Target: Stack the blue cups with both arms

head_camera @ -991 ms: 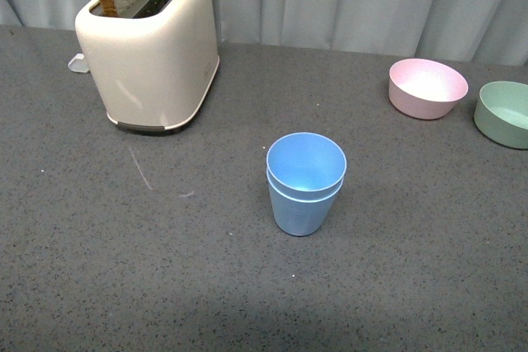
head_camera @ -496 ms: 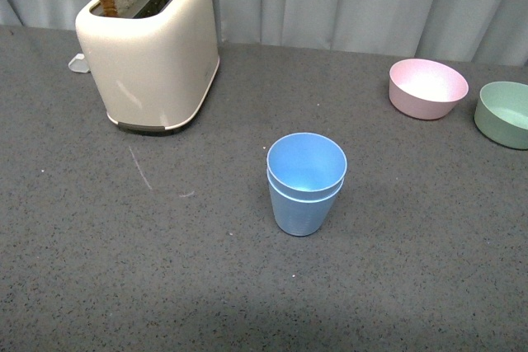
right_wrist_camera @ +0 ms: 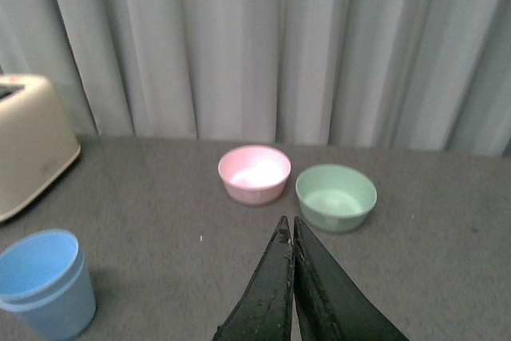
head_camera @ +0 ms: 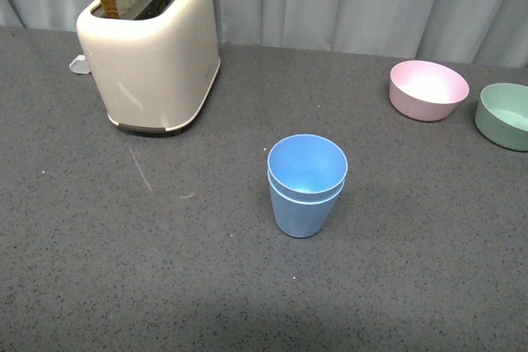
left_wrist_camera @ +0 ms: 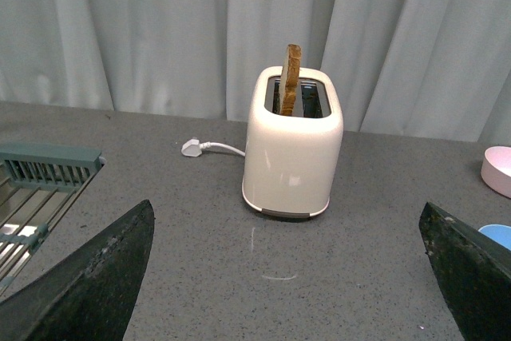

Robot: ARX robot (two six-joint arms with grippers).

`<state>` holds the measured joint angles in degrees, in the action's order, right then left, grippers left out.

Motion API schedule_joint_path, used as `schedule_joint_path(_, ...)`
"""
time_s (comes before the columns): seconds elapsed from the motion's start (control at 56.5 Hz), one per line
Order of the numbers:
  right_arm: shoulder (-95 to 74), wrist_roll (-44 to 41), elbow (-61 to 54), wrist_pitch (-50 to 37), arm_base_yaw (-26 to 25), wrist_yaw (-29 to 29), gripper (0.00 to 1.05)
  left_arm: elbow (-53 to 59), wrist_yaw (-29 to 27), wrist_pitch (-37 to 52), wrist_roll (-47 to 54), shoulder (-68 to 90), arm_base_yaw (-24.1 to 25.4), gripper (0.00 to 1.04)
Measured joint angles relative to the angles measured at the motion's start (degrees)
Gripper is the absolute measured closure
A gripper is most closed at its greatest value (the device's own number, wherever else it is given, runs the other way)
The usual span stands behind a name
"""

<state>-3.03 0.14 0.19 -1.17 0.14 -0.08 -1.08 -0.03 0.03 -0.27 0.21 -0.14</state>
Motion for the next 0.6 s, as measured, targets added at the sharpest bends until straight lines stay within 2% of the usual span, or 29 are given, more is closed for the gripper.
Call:
schedule_joint_path(0.195,2.7,0.0,0.0,1.0,0.0,0.0,1.04,0.0,0.0,0.0,0.0,0.0,0.0,0.07)
schedule_joint_path(0.23,2.7,-0.1,0.0,1.1,0.0,0.0,1.01,0.0,0.0,0.0,0.0,0.0,0.0,0.07)
schedule_joint_path(0.354,2.8,-0.1,0.0,1.1,0.0,0.0,0.73,0.0,0.0,0.0,0.0,0.0,0.0,0.07)
schedule_joint_path(0.602,2.8,-0.1,0.0,1.1,0.0,0.0,0.34,0.0,0.0,0.0,0.0,0.0,0.0,0.07)
